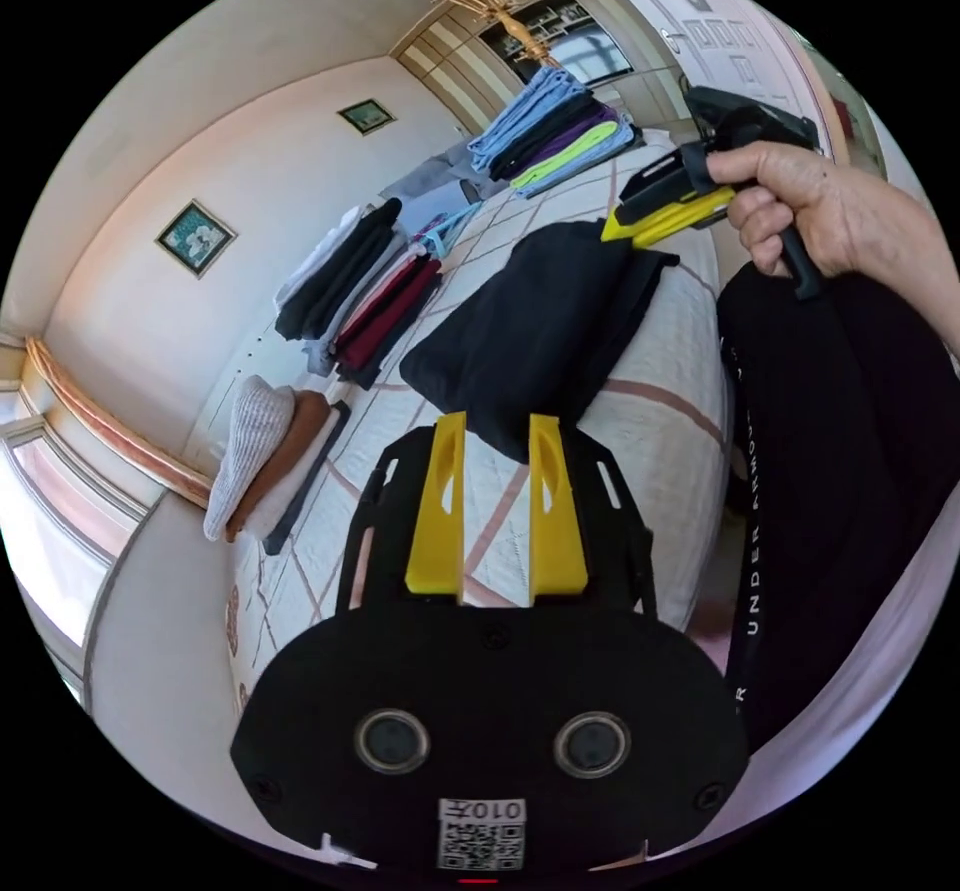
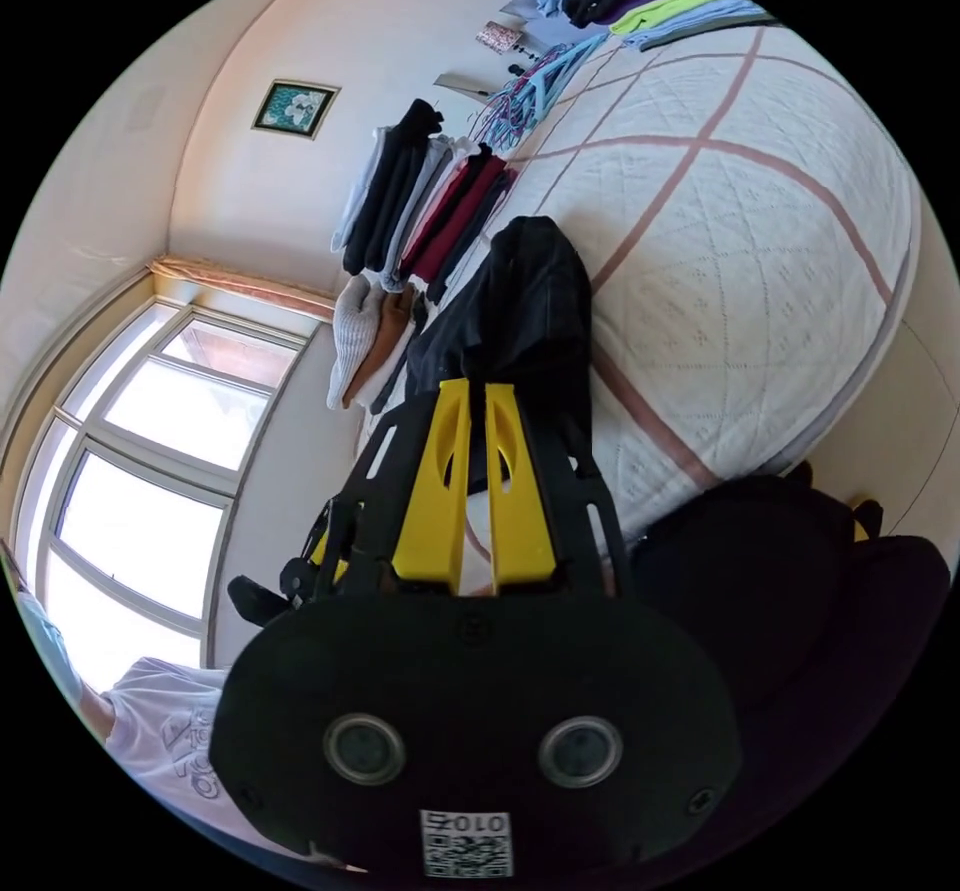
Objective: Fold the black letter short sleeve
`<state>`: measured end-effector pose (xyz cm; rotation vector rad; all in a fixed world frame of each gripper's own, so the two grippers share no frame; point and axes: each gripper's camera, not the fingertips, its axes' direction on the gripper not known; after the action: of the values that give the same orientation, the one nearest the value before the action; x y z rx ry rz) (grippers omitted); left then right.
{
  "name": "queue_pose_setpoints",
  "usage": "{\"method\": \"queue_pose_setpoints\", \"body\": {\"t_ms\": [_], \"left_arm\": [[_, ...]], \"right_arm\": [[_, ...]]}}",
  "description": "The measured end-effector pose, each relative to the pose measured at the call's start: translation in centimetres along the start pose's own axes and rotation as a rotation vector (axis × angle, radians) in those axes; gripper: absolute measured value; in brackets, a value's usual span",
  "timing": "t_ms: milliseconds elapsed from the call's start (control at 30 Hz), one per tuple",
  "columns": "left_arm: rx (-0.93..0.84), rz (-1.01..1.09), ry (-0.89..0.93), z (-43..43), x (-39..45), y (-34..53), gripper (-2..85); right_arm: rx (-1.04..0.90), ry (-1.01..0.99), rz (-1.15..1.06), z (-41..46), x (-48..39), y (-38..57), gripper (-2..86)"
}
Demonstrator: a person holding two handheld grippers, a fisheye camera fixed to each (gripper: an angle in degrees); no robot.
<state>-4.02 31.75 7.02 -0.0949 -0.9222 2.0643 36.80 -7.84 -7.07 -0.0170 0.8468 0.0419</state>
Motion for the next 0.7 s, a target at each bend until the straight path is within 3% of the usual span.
{"method": "queue_pose_setpoints", "body": {"t_ms": [167, 433, 567, 700], "left_arm": [[0.000, 0.047, -0.040, 1.0, -0.4, -0.1, 3.7], [0.011, -0.047, 0.021, 0.7, -5.0, 2.2, 1.4], [-0.016, -0.119, 0.065, 2.1, -4.8, 4.1, 1.5], [0.010, -0.125, 0.052, 1.3, -6.0, 4.9, 1.7]], "right_arm": [[-0.008, -0.012, 0.004, 0.2, -0.4, 0.9, 4.4], [-0.074, 0.022, -0.042, 1.6, -1.2, 3.0, 4.4], [-0.046, -0.098, 0.047, 2.4, 0.7, 5.7, 4.5], [-0.052, -0.071, -0.014, 2.7, -1.5, 6.1, 4.5]]}}
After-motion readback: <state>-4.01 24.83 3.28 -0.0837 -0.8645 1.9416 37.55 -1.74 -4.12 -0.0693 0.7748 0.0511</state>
